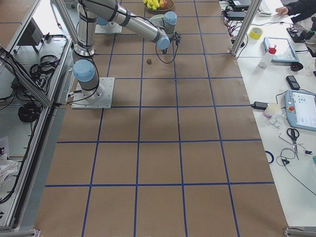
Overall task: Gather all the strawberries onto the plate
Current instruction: 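Carry the strawberry toward the plate and release it on the table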
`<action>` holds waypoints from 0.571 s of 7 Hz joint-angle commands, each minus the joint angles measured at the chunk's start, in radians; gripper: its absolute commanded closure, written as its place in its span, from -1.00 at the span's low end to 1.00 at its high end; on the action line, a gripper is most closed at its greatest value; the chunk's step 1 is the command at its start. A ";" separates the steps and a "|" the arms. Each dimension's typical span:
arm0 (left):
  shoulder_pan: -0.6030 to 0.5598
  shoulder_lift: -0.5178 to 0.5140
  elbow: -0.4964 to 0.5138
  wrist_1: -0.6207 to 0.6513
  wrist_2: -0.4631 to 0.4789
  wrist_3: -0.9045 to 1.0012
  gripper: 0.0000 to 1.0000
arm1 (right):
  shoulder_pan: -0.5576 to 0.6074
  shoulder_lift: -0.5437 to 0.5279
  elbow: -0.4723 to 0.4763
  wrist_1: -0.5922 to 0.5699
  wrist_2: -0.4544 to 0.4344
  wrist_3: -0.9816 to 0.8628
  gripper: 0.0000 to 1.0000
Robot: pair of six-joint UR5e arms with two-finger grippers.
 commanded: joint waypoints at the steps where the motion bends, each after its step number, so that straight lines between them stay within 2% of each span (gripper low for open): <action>1: -0.001 0.004 -0.001 -0.005 -0.001 0.001 -1.00 | 0.074 0.084 -0.132 -0.006 0.078 0.157 0.31; 2: 0.000 0.004 0.001 -0.002 -0.001 0.001 -1.00 | 0.094 0.141 -0.216 -0.005 0.078 0.197 0.30; 3: 0.000 0.006 0.001 -0.002 -0.001 0.001 -1.00 | 0.105 0.173 -0.257 -0.005 0.077 0.205 0.30; 4: 0.000 0.000 -0.001 -0.002 -0.001 0.001 -1.00 | 0.110 0.191 -0.257 -0.006 0.075 0.205 0.29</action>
